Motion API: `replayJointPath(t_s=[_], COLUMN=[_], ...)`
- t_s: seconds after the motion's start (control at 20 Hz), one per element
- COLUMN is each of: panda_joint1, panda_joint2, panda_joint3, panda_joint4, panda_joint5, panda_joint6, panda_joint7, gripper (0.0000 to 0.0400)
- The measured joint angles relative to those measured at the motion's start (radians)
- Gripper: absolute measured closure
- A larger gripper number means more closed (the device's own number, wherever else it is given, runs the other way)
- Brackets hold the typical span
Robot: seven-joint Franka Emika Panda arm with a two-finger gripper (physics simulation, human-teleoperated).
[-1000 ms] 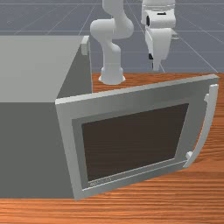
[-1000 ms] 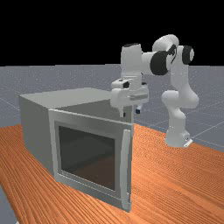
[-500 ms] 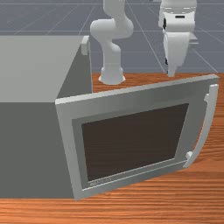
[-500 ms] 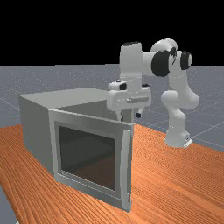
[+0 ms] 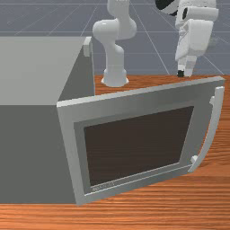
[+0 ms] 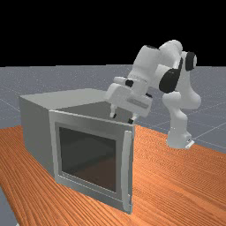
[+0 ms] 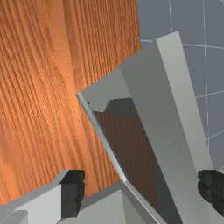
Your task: Close the microwave
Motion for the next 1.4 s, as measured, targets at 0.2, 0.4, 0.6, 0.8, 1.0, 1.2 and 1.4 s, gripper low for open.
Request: replayJointPath(t_s=[0.2, 0.4, 0.6, 0.8, 1.0, 1.2, 1.4], panda_joint1=[0.011, -0.031, -0.070, -0.066, -0.072, -0.077, -0.080], panda_joint2=[-0.060, -0.100, -0.064, 0.085, 0.220, 0.231, 0.240], panda_joint3=[-0.014, 0.029, 0.074, 0.071, 0.075, 0.076, 0.077], panda_joint4=[-0.042, -0.103, -0.014, 0.245, 0.460, 0.407, 0.348], panda_joint5=[-0.070, 0.048, 0.197, 0.200, 0.221, 0.225, 0.226], panda_joint6=[0.071, 0.107, -0.044, -0.216, -0.319, -0.277, -0.221], panda_joint7=[0.055, -0.074, -0.216, -0.244, -0.265, -0.264, -0.262], gripper=[0.0000, 0.0000, 0.0000, 0.0000, 0.0000, 0.0000, 0.0000])
